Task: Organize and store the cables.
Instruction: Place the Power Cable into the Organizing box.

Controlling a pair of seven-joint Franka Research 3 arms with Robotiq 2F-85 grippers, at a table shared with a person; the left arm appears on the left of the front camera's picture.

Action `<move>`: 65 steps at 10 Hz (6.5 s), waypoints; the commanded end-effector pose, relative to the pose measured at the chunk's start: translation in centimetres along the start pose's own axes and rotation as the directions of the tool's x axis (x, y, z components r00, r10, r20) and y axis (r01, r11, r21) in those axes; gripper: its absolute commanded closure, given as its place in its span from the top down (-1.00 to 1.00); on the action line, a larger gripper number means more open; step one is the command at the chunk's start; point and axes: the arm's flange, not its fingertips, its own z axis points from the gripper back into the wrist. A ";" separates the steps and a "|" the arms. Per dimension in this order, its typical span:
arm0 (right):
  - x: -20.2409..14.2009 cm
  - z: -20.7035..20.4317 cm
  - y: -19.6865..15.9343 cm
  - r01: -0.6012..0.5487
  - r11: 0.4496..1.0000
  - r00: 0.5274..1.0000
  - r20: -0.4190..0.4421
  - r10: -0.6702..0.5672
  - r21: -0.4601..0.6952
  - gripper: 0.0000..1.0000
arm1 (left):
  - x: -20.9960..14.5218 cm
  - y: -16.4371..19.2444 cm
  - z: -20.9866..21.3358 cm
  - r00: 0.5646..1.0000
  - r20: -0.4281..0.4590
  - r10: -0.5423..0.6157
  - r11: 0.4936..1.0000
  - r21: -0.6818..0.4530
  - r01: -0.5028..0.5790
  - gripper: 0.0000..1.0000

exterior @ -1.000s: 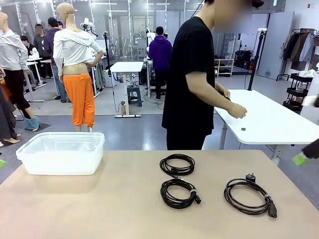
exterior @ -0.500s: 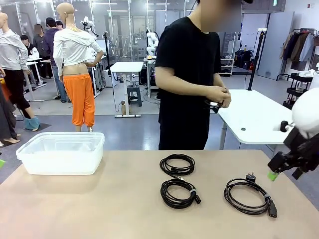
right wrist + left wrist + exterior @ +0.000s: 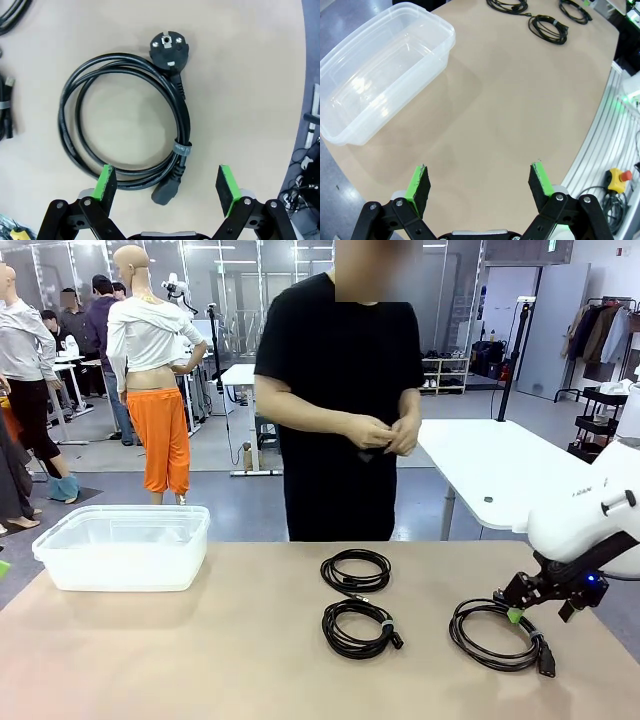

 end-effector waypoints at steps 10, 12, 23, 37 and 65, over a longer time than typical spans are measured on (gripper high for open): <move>2.1 -4.1 -1.1 0.075 0.993 0.992 -0.092 -0.084 -0.095 -0.20 | 0.0 0.0 0.0 1.000 0.011 -0.003 1.000 -0.008 0.003 1.00; 2.2 -4.1 -1.3 0.080 0.992 0.992 -0.093 -0.089 -0.094 -1.00 | 0.0 0.0 0.0 1.000 0.011 -0.003 1.000 -0.008 0.003 1.00; 3.2 8.5 -1.5 0.127 0.987 0.983 -0.118 -0.138 -0.095 -1.00 | 0.0 0.0 0.0 1.000 0.011 -0.003 1.000 -0.008 0.003 1.00; 4.4 12.9 1.8 0.096 0.990 0.995 0.006 -0.098 0.102 -0.65 | 0.0 0.0 0.0 1.000 0.011 -0.003 1.000 -0.008 0.003 1.00; 0.5 -0.4 39.5 0.089 0.991 0.985 -0.154 -0.073 0.102 1.00 | 0.0 0.0 0.0 1.000 0.011 -0.003 1.000 -0.008 0.003 1.00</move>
